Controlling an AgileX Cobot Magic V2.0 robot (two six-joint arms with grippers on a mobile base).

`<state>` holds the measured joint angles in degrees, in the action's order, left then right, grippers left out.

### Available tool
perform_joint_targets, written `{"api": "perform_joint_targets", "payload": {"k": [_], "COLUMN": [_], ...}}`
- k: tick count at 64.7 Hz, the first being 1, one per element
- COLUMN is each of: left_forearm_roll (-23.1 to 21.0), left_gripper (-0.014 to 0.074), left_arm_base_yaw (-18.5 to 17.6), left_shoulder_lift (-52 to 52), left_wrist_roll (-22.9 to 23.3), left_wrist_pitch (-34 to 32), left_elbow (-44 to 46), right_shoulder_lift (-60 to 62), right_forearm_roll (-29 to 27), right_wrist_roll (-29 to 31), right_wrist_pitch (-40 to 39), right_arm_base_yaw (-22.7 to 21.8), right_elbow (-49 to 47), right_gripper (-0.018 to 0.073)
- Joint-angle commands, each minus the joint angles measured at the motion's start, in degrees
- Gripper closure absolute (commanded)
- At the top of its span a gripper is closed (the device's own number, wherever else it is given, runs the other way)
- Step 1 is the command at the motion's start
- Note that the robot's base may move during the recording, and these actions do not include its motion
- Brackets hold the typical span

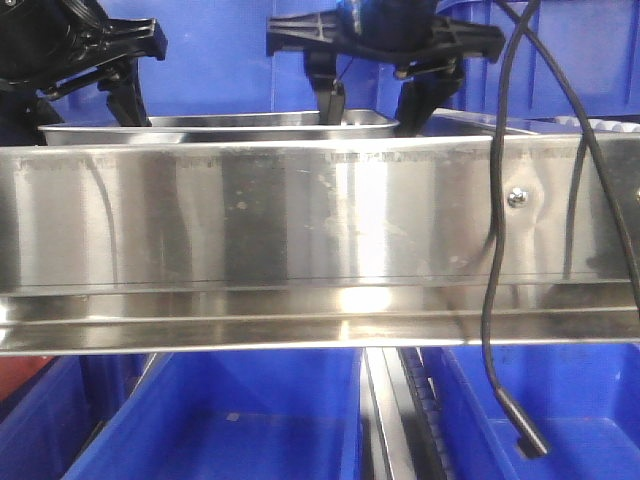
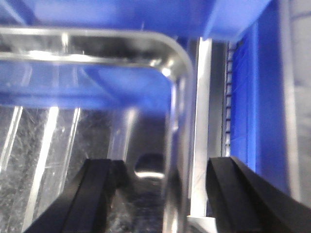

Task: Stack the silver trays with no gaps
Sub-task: 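Close both grippers on the tray rims, then lift the silver tray with both grippers and pull it off the shelf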

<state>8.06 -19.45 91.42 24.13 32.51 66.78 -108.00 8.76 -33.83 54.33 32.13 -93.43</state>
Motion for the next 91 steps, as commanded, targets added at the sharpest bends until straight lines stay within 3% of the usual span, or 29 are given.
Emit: {"api": "perform_joint_targets", "payload": {"k": [1,12,29,36,57,80,91], "left_forearm_roll": [0.2,0.6,0.7,0.7,0.9,3.3,5.3], "left_gripper": [0.0248,0.0286,0.0626,0.0612,0.0612,0.0612,0.0612], "left_arm_base_yaw": [-0.3,-0.3,-0.3,-0.3,-0.3,-0.4,-2.3], "left_shoulder_lift": [-0.2,-0.2,-0.2,-0.2,-0.8,-7.8,-12.7], "left_wrist_roll": [-0.1,-0.1,-0.1,-0.1,-0.1,-0.1,0.2], "left_wrist_pitch": [-0.9,-1.6,-1.7,-1.7,-0.6,1.5,1.8], "left_elbow": [0.4,0.4,0.4,0.4,0.4,0.4,0.4], "right_shoulder_lift": [0.3,0.3,0.3,0.3,0.9,5.2,8.3], "right_forearm_roll": [0.1,0.1,0.1,0.1,0.7,5.9,8.2], "right_wrist_roll": [0.5,0.5,0.5,0.5,0.5,-0.2,-1.8], "right_wrist_pitch": [-0.7,-0.7,-0.9,-0.9,1.2,1.1,0.9], "right_arm_base_yaw": [-0.3,-0.3,-0.3,-0.3,0.1,3.3,5.1], "right_elbow": [-0.3,-0.3,-0.3,-0.3,-0.3,-0.3,-0.3], "right_gripper": [0.0252,0.0279,0.0566,0.0625,0.0622,0.0622,0.0622]}}
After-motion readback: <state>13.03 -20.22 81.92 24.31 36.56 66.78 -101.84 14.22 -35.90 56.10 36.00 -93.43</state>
